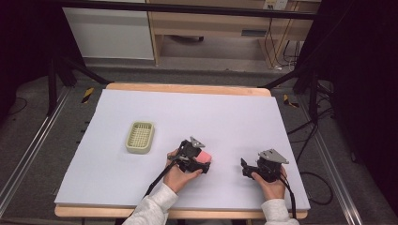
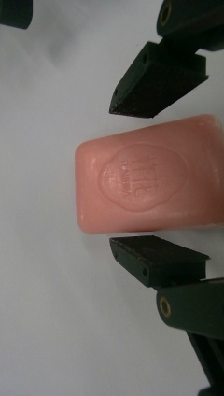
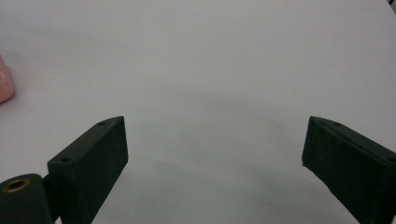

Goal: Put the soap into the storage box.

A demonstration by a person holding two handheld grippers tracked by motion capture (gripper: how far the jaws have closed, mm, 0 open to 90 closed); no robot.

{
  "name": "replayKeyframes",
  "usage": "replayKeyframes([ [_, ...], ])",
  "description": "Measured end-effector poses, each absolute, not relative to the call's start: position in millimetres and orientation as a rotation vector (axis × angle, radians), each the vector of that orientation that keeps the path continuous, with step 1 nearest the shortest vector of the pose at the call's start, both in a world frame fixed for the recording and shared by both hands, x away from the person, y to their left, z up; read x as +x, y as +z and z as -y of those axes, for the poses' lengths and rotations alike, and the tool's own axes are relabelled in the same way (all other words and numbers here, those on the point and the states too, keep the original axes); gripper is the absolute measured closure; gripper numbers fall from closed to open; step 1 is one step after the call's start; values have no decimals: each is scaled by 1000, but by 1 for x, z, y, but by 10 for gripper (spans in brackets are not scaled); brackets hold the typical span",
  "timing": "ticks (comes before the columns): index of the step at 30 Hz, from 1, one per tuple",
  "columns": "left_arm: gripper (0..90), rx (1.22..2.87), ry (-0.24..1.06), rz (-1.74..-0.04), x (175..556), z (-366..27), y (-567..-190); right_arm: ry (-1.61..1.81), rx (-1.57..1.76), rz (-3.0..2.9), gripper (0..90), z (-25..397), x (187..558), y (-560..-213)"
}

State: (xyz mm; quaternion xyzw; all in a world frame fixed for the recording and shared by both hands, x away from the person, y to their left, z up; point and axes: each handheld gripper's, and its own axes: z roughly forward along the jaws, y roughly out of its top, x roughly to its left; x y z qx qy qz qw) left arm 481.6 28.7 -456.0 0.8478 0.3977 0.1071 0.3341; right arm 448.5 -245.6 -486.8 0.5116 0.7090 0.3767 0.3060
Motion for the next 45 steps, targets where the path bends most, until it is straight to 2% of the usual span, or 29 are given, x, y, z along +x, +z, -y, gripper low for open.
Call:
replayKeyframes([
  [10, 303, 2280, 284, -1059, 486, -23, -467, 998, 1355, -1877, 72, 246, 448, -487],
  [29, 339, 2323, 286, -1049, 488, -20, -466, 995, 1351, -1881, 72, 246, 449, -487],
  [45, 373, 2306, 287, -1074, 488, -20, -465, 997, 1354, -1880, 72, 246, 449, -487],
])
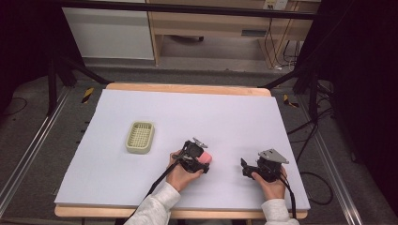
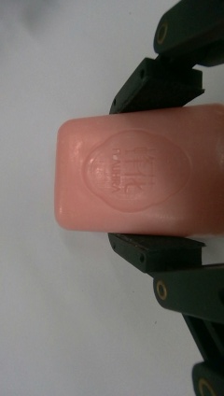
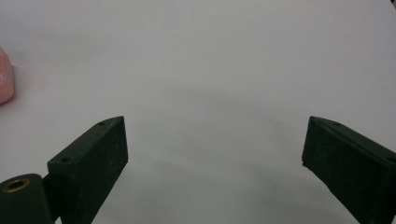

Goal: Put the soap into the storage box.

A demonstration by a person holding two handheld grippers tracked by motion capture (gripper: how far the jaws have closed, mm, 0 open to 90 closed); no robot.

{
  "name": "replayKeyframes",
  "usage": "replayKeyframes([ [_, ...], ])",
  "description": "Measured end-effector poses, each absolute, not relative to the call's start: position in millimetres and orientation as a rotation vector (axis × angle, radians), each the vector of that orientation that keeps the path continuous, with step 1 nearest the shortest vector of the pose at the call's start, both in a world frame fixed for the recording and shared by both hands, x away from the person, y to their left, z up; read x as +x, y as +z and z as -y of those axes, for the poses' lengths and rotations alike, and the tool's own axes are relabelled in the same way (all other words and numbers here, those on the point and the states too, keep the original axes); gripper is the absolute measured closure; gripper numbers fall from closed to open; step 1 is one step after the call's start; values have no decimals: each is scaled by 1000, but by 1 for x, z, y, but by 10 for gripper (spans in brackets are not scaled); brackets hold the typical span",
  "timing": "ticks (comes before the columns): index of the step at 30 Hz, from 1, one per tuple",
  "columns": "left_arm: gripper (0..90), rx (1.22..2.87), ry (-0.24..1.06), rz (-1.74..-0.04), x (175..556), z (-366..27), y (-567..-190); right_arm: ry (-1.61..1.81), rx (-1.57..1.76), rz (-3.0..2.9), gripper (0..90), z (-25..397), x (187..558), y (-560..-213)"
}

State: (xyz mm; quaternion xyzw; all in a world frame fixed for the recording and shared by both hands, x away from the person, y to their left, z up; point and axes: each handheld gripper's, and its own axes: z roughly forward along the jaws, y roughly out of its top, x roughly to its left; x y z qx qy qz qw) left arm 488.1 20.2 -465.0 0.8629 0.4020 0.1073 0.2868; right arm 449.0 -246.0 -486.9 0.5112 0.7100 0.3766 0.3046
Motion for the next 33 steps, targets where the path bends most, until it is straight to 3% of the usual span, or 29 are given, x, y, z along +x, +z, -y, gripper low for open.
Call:
replayKeyframes([
  [17, 374, 2266, 292, -1055, 481, -30, -454, 999, 1357, -1882, 72, 246, 449, -487],
  [33, 374, 2207, 333, -1054, 473, -75, -424, 999, 1364, -1878, 71, 246, 450, -487],
])
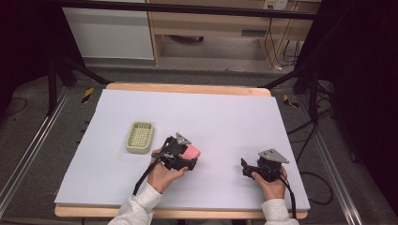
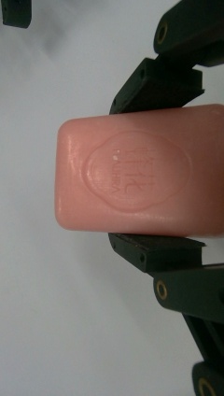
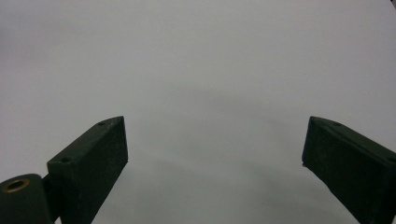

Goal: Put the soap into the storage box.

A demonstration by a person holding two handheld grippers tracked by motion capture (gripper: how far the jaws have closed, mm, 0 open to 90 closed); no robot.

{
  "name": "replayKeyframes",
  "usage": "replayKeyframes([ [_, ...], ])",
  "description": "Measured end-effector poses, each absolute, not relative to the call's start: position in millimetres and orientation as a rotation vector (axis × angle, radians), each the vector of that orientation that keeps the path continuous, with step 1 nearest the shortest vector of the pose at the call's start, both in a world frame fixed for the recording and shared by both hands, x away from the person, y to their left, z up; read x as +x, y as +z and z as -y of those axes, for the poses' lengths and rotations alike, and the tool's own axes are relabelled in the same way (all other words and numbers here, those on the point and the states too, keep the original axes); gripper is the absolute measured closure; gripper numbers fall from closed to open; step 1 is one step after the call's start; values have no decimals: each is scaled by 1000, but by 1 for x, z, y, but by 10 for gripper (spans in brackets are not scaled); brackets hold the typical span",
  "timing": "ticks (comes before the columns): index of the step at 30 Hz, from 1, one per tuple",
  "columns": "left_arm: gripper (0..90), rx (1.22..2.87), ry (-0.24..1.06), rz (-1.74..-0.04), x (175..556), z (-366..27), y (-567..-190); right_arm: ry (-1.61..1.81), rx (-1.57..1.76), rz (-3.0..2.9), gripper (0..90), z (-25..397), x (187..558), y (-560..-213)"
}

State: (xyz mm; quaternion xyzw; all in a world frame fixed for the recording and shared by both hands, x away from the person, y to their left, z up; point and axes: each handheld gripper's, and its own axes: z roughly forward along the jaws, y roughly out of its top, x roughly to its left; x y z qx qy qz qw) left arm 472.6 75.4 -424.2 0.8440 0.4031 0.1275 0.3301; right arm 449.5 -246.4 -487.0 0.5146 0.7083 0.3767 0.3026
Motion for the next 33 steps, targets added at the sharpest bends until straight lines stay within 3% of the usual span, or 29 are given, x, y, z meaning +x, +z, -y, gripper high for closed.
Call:
replayKeyframes([
  [14, 373, 2120, 385, -1150, 475, -130, -419, 1000, 1375, -1881, 72, 247, 450, -487],
  [33, 374, 2030, 448, -1254, 490, -168, -408, 998, 1373, -1890, 71, 247, 451, -487],
])
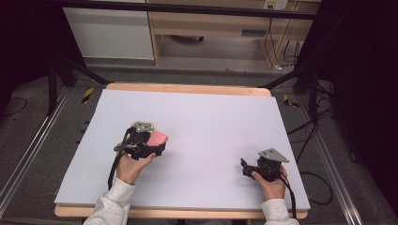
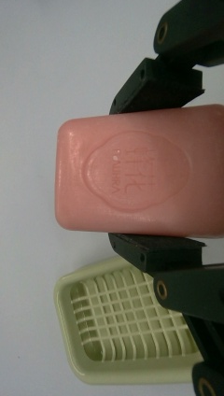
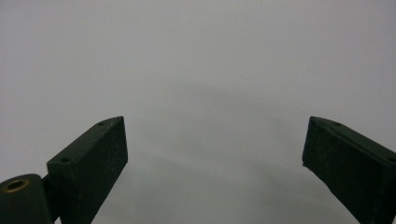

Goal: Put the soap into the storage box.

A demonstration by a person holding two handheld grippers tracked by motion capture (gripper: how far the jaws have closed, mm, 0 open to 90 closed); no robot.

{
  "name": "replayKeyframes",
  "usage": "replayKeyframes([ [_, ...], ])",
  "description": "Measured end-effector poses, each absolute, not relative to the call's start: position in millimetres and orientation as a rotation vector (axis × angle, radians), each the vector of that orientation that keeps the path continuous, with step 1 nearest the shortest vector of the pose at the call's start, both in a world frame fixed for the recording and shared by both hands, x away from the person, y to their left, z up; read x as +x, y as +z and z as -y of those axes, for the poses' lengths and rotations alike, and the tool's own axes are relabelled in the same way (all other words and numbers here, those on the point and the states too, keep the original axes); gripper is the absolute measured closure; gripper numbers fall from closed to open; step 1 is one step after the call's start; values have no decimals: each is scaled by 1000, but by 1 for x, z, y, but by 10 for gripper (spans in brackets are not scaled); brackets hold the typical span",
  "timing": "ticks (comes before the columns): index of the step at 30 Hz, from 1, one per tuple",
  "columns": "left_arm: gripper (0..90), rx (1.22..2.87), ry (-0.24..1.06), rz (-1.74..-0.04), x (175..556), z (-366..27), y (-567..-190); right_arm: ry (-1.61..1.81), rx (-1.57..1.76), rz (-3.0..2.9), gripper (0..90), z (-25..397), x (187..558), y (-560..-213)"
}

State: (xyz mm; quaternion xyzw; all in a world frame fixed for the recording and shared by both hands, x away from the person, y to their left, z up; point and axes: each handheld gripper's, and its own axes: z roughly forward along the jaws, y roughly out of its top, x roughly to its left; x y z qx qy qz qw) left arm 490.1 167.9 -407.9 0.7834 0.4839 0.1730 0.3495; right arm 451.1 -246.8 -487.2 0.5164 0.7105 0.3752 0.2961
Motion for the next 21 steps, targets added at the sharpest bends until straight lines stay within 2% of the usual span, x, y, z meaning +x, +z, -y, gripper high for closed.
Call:
replayKeyframes([
  [21, 374, 1954, 475, -1350, 507, -196, -408, 999, 1373, -1890, 71, 247, 451, -487],
])
